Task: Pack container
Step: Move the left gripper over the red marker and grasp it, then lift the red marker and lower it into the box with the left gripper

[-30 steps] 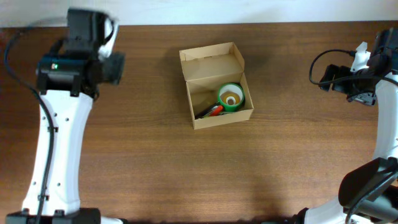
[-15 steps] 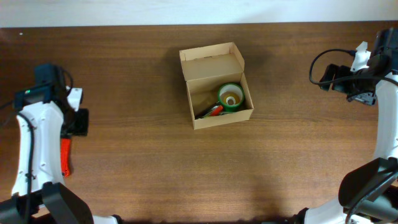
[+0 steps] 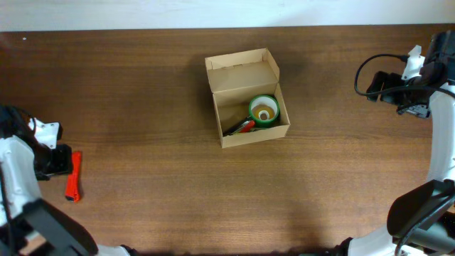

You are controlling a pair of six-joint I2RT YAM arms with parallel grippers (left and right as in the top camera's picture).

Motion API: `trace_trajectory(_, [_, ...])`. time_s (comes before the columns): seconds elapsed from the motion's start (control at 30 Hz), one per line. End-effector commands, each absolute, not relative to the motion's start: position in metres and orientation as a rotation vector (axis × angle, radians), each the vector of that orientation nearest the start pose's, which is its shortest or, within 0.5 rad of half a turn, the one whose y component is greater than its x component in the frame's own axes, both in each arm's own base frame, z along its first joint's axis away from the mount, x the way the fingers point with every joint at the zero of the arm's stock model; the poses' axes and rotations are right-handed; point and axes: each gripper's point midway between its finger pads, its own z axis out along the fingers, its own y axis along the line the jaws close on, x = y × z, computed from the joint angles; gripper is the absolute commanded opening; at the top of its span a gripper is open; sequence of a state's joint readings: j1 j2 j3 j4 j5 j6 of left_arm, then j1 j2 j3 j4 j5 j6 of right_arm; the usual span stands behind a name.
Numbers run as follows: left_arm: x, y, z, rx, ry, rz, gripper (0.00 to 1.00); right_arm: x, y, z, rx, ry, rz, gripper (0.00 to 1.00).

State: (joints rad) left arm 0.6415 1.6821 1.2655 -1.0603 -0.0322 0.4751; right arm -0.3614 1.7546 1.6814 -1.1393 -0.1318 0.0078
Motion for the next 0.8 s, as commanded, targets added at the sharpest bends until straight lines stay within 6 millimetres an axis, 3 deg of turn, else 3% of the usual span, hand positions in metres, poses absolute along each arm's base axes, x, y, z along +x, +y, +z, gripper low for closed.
trace_trajectory(0.0, [0.257,0.185,0.054,-0.216,3.119,-0.028,0.55,0.383,-0.126,0.181,0.501,2.734,0.079,0.99])
trace_trajectory(0.23, [0.267,0.188,0.018,-0.274,3.150,-0.062,0.54,0.378,-0.125,0.179,0.503,2.756,0.077,0.99])
trace_trajectory(0.77, [0.270,0.207,0.006,-0.166,3.170,0.064,0.54,0.373,-0.131,0.177,0.518,2.774,0.014,0.99])
